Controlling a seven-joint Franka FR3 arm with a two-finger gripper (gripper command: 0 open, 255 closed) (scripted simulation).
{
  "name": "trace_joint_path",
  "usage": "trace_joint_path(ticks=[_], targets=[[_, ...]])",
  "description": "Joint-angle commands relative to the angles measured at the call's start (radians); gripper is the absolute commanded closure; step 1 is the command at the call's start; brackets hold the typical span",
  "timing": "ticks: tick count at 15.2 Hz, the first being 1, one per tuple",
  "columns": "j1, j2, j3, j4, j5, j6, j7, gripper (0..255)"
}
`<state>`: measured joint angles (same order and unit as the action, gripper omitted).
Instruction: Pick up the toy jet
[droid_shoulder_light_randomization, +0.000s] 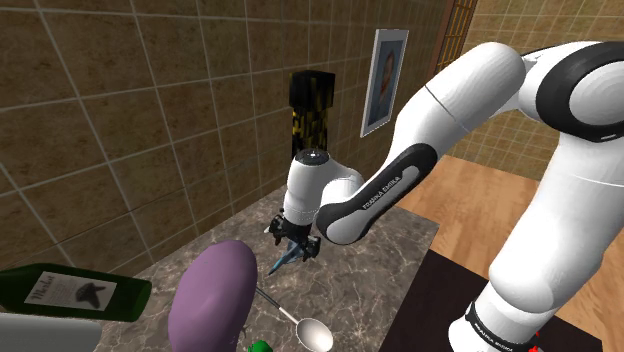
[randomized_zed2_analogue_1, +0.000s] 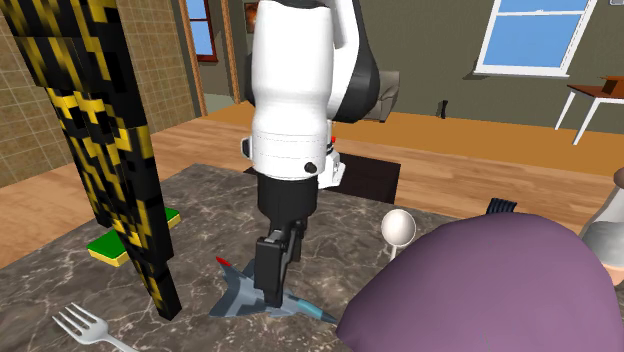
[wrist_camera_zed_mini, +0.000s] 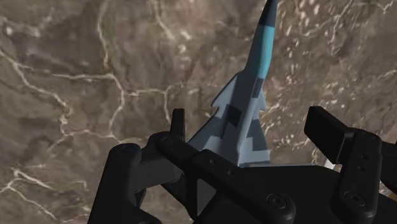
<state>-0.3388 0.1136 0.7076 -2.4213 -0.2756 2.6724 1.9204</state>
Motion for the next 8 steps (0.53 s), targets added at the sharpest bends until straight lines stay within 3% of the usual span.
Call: trace_joint_path(ticks=[1, 4, 5, 8], targets=[[0.014, 0.039, -0.02, 0.002, -0.065, 0.024, 0.051, 0], [0.028, 0.062, -0.039, 0.003, -0.104, 0.04, 0.08, 0], [0.028, 0.062, -0.039, 0.003, -0.104, 0.039, 0.08, 255], [0.028, 0.062, -0.039, 0.003, -0.104, 0.04, 0.081, 255]])
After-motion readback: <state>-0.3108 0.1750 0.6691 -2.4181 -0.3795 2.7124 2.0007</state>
